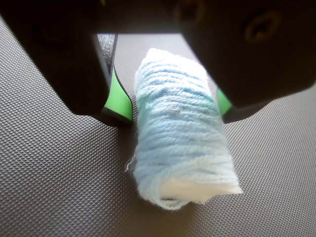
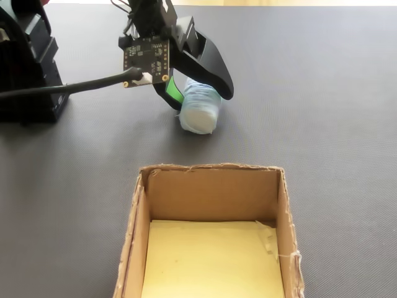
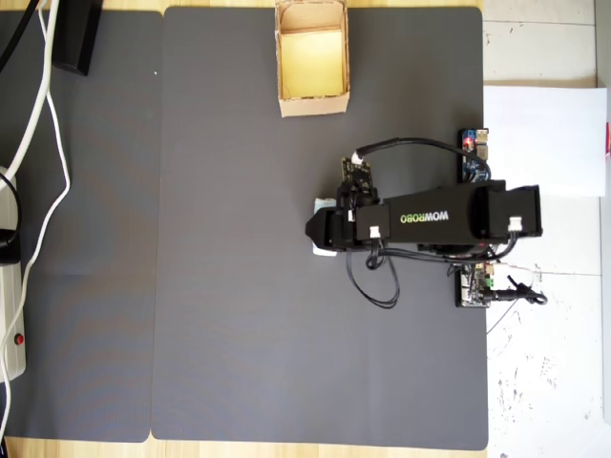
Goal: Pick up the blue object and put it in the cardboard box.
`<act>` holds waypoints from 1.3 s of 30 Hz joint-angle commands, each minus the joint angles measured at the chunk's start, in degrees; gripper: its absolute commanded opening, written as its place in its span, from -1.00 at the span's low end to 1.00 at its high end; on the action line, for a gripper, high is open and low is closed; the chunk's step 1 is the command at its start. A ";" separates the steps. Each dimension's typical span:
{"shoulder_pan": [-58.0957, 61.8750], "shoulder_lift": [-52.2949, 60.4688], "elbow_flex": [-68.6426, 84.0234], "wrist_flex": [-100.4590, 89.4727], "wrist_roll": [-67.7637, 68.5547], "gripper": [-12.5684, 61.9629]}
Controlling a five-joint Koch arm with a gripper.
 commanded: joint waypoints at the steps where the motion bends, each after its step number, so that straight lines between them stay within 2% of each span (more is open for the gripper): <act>1: -0.26 -1.32 -0.88 -9.40 1.05 0.09; 8: -0.35 -1.49 4.57 -21.53 1.05 -0.33; 11: -0.35 -1.32 6.77 -25.93 1.67 -0.34; 13: 0.09 -0.18 9.76 -31.73 2.29 -0.46; 25: 2.55 14.85 21.53 -40.69 4.13 -0.47; 39: 4.48 31.20 25.31 -40.78 3.96 -0.47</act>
